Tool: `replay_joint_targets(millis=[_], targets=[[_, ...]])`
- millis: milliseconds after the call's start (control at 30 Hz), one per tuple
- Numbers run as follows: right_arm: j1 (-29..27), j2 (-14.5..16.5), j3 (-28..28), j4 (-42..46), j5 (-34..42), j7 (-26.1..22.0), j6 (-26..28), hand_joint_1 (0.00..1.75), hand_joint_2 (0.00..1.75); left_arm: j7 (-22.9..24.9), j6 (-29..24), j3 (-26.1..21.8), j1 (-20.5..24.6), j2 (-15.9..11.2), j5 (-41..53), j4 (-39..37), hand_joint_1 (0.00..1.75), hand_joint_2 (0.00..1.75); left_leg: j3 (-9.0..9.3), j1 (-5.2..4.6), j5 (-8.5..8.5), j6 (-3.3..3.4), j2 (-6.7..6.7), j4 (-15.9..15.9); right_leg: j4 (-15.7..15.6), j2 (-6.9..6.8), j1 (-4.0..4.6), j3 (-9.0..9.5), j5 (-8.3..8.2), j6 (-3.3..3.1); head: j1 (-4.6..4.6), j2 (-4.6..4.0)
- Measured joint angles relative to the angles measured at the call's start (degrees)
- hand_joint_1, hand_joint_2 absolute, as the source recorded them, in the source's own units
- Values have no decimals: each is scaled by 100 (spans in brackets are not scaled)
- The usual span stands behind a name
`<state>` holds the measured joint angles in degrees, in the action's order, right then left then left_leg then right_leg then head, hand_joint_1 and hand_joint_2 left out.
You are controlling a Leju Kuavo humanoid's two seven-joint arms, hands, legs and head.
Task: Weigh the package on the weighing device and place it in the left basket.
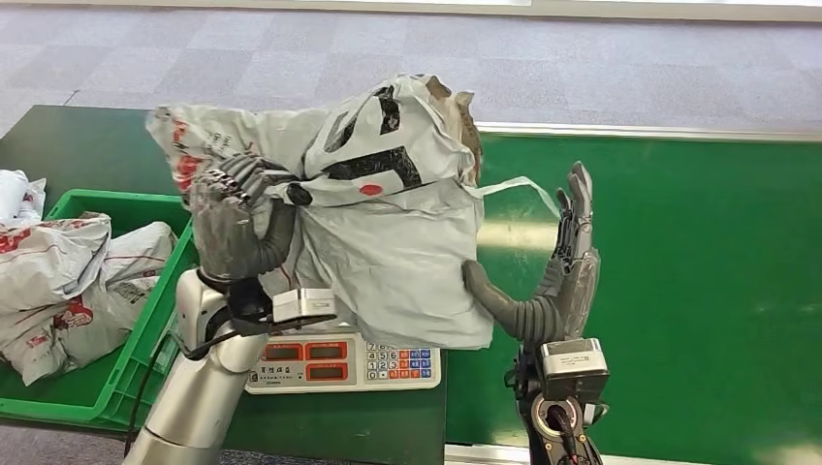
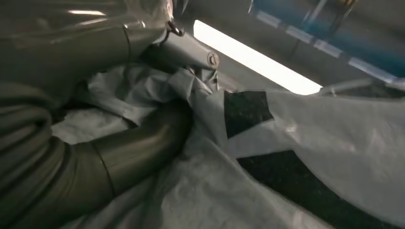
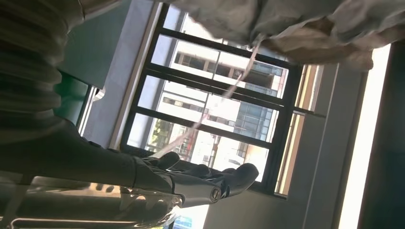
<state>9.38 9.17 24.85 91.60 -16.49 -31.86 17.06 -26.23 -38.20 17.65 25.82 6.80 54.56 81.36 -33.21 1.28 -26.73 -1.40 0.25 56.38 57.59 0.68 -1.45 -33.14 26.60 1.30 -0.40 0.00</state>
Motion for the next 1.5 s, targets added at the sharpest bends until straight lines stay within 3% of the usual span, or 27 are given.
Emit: replay_joint_targets(millis=[67, 100, 300, 367, 467, 533, 700, 833, 867, 967, 1000, 1100, 1267, 1500], targets=[[-33, -23, -3, -120, 46, -52, 101, 0, 175, -466, -182, -512, -288, 65, 203, 937, 170, 175, 1, 0, 1, 0, 1, -1, 0, 0, 0, 1, 0, 0, 1, 0], [-58, -32, -5, -150, 51, -71, 132, 0, 175, -436, -183, -706, -328, 70, 309, 1075, 171, 175, 1, 0, 1, 0, 1, -1, 0, -1, 0, 2, 0, 0, 1, 0], [-254, -102, -18, -219, 53, -142, 264, 0, 175, 102, -184, -1863, -396, -99, 623, 1275, 175, 175, 4, 1, 3, 0, 0, -1, 0, -2, 1, 3, 0, -1, -1, 0], [-284, -116, -22, -229, 63, -145, 276, 0, 175, 651, -179, -2088, -379, -242, 966, 1226, 175, 175, 3, 1, 3, 0, -1, -1, 0, -3, 1, 3, 0, 0, 3, 0], [-321, -118, -25, -235, 110, -127, 260, 0, 175, 1954, -121, -2356, -199, -817, 1416, 816, 175, 175, 3, 3, 3, -1, 10, -2, 1, 6, 3, -1, -1, -1, 2, 0], [-332, -118, -25, -246, 146, -98, 212, 0, 175, 2539, -61, -2571, 24, -1313, 1558, 349, 175, 175, 5, 7, 4, -3, 14, -3, 5, 10, 9, -3, 0, -3, 2, 0], [-302, -111, 0, -312, 209, -50, 123, 0, 175, 3011, 69, -3098, 388, -2276, 1708, -723, 175, 175, 2, 14, 7, -8, 12, -4, 11, 10, 15, -4, 4, -7, 6, 0], [-230, -92, 40, -416, 288, -11, 97, 0, 175, 3501, 500, -3458, 862, -3135, 2035, -2065, 170, 175, 2, 15, 6, -9, 41, -4, 13, 34, 15, -19, 0, -12, 3, 0], [-217, -84, 47, -441, 303, 14, 86, 0, 175, 3638, 565, -3515, 960, -3297, 2153, -2364, 163, 175, 2, 15, 6, -10, 40, -4, 12, 33, 15, -20, 0, -13, 3, 0], [-176, -38, 68, -504, 313, 73, 47, 0, 175, 3993, 692, -3569, 1158, -3608, 2472, -3030, 36, 175, -1, 15, 7, -10, 19, -4, 12, 18, 15, -17, 3, -15, 5, 0], [-163, -20, 75, -529, 313, 82, 41, 0, 175, 4028, 743, -3575, 1231, -3675, 2497, -3229, 0, 175, -2, 15, 7, -10, 14, -4, 12, 15, 15, -17, 4, -16, 5, 0], [-147, 3, 97, -600, 304, 96, 38, 0, 175, 3720, 966, -3611, 1509, -3758, 2154, -3760, 0, 175, -3, 14, 7, -10, 9, -4, 11, 8, 14, -15, 4, -16, 5, 0], [-147, 3, 99, -663, 272, 156, 2, 0, 175, 3319, 1275, -3635, 1821, -3669, 1498, -4276, 0, 175, -1, 13, 8, -10, 9, -2, 10, 5, 14, -13, 0, -14, 4, 0], [-253, -34, 73, -684, 258, 170, -26, 0, 175, 1914, 2170, -3870, 1838, -3234, -1049, -4263, 0, 175, 0, 13, 7, -10, 9, -1, 10, 6, 14, -13, 1, -14, 4, 0]])
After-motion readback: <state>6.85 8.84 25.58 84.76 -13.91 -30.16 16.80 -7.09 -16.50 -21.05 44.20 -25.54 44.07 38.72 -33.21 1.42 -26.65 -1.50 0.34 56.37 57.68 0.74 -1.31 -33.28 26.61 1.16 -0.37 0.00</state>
